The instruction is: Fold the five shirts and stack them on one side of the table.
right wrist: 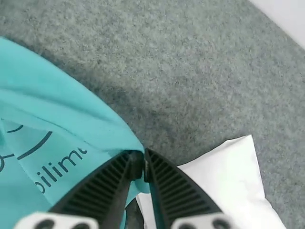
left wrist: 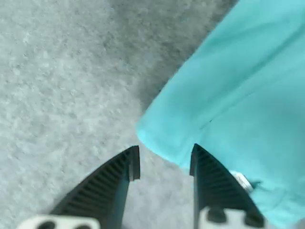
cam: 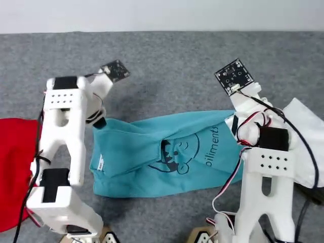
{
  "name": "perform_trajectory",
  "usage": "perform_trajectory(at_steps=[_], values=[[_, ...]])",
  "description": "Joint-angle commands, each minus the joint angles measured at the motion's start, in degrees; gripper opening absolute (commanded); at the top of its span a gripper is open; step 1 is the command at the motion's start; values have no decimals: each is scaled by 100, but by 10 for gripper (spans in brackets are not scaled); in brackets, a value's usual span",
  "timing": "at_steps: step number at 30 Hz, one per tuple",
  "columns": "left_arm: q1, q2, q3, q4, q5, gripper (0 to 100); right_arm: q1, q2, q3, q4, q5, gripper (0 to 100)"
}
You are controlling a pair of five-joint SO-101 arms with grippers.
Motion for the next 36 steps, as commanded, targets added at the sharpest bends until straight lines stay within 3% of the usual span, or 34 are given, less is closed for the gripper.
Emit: perform_trajectory(at_steps=[1,7,14,23,36], values=[[70,-290,-453,642,62,174,66,-40,-396,75,-62,10],[536,-826,-426,1582,-229,174,57,-40,-387,75,-325,10],[870,-1178,936,1538,-387,177,57,-40,-369,84,-343,10],[932,-1178,2712,0,-378,198,57,-4,-360,84,-343,10],[941,-1169,3521,-993,-360,197,57,13,-360,84,-343,10]])
